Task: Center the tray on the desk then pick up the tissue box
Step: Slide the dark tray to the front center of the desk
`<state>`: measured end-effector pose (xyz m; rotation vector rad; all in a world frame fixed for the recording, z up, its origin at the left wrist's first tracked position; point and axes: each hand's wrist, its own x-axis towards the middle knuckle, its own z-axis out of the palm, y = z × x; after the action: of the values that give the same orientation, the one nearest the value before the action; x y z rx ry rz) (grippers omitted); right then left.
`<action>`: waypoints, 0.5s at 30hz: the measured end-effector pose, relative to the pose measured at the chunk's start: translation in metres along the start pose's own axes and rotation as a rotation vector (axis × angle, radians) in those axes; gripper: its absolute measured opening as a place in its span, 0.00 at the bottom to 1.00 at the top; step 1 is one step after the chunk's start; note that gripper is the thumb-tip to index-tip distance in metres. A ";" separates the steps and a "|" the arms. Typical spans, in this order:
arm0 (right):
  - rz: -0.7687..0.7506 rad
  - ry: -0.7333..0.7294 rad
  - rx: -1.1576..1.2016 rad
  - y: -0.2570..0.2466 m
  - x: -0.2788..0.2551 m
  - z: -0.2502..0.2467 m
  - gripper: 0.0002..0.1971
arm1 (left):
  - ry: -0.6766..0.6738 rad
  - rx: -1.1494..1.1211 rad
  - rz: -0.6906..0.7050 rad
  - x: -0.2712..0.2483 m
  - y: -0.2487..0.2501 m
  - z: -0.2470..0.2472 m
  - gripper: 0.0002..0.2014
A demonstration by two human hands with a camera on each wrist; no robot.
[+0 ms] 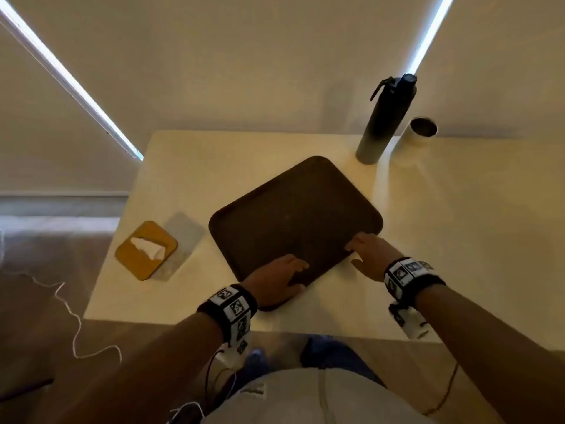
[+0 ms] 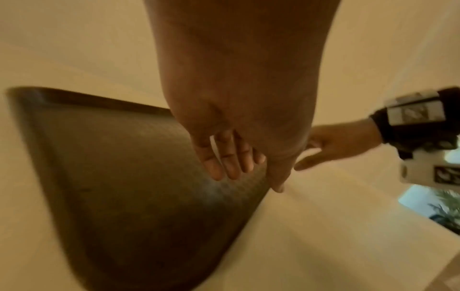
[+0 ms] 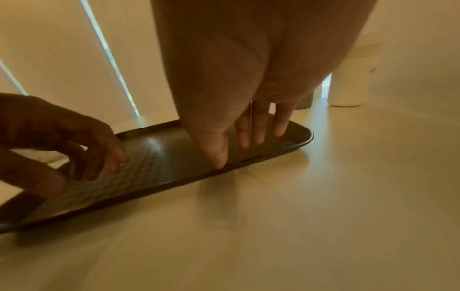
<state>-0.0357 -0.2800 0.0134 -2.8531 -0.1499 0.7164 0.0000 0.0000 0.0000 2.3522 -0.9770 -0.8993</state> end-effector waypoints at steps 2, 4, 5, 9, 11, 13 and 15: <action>-0.024 -0.006 -0.047 0.013 0.012 -0.008 0.20 | -0.060 0.026 -0.009 0.018 0.013 0.009 0.26; -0.066 -0.056 -0.094 0.024 0.022 -0.014 0.20 | -0.111 0.057 -0.034 0.031 0.025 0.015 0.26; -0.083 -0.095 -0.119 0.028 0.026 -0.017 0.20 | -0.124 0.060 -0.055 0.036 0.027 0.017 0.26; -0.195 -0.127 -0.192 0.041 0.035 -0.020 0.17 | -0.088 0.004 -0.098 0.041 0.022 0.023 0.23; -0.259 -0.110 -0.213 0.046 0.037 -0.019 0.16 | -0.066 -0.021 -0.087 0.042 0.020 0.025 0.23; -0.291 -0.100 -0.219 0.049 0.037 -0.016 0.16 | -0.057 -0.018 -0.067 0.042 0.018 0.026 0.23; -0.299 -0.094 -0.222 0.048 0.037 -0.012 0.17 | -0.051 0.006 -0.056 0.040 0.013 0.023 0.23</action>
<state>0.0048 -0.3235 -0.0032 -2.9049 -0.6942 0.8120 -0.0010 -0.0417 -0.0242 2.3823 -0.9392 -0.9835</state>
